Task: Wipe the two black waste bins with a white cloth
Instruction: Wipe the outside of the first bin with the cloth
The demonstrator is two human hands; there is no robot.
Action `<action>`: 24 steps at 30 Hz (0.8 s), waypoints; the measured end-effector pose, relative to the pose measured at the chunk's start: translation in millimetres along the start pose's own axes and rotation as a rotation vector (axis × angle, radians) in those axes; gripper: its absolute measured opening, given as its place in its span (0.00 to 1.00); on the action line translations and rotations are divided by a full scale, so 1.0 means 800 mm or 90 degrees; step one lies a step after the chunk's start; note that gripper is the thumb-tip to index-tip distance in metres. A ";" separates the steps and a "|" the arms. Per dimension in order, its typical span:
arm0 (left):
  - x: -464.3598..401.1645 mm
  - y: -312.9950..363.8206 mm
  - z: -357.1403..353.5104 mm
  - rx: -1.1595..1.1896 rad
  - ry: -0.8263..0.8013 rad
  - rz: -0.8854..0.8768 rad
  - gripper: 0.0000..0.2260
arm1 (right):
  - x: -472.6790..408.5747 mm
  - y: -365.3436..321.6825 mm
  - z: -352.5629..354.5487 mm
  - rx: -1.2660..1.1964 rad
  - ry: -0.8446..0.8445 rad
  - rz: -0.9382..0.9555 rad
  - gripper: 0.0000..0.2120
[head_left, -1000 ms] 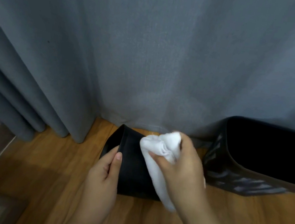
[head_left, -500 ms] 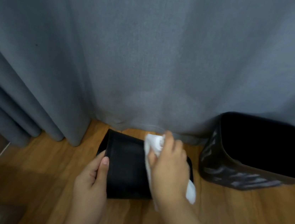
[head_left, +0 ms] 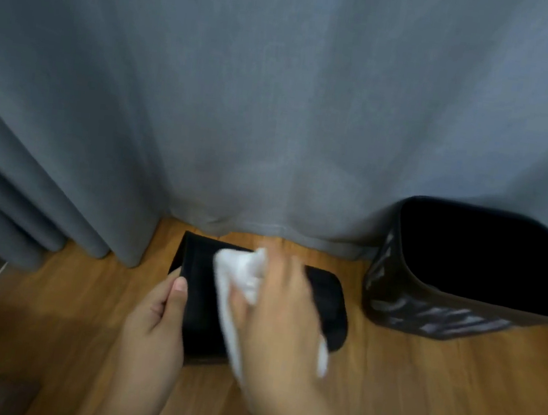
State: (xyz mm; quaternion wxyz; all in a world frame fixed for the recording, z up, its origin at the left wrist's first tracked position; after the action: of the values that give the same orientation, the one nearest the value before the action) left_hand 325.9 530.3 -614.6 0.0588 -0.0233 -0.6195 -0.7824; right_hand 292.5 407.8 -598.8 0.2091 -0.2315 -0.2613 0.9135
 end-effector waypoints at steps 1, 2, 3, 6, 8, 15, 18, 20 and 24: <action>-0.001 -0.003 0.000 0.005 -0.001 0.012 0.14 | 0.005 -0.020 -0.009 0.002 -0.016 0.035 0.28; -0.002 -0.006 0.001 0.010 -0.002 0.026 0.14 | 0.007 -0.032 -0.015 0.003 -0.031 0.054 0.30; -0.002 -0.010 0.003 0.013 0.002 0.032 0.14 | 0.009 -0.036 -0.020 0.005 -0.045 0.062 0.31; -0.002 -0.012 0.009 0.016 0.028 0.027 0.13 | 0.014 -0.010 -0.023 0.042 -0.038 0.077 0.33; -0.002 -0.013 0.010 0.021 0.038 0.028 0.14 | 0.013 0.028 -0.020 0.072 -0.036 0.061 0.33; -0.002 -0.004 0.007 0.025 0.033 0.014 0.13 | 0.006 0.170 0.027 0.062 -0.077 -0.234 0.24; 0.002 0.007 0.002 -0.007 0.007 -0.024 0.15 | -0.003 0.133 0.037 -0.018 -0.051 -0.198 0.24; 0.006 0.010 0.000 -0.035 -0.012 -0.053 0.16 | -0.022 0.083 0.038 -0.076 -0.032 -0.141 0.23; 0.010 0.013 -0.004 -0.094 -0.048 -0.097 0.13 | -0.065 -0.013 0.011 -0.091 -0.102 -0.022 0.23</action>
State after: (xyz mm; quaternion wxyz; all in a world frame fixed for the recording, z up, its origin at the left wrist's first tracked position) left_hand 319.5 524.5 -604.3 -0.0264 -0.0098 -0.5616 -0.8269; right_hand 332.4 386.5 -569.4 0.1863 -0.1672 -0.3458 0.9043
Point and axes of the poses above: each hand's wrist, its own x-axis away from the middle knuckle, its own z-axis out of the back of the hand, y = z × x, the point moved 2 cm from there along -x, towards the middle knuckle, and after that the axes turned 2 degrees about -x, right-handed, at the moved point
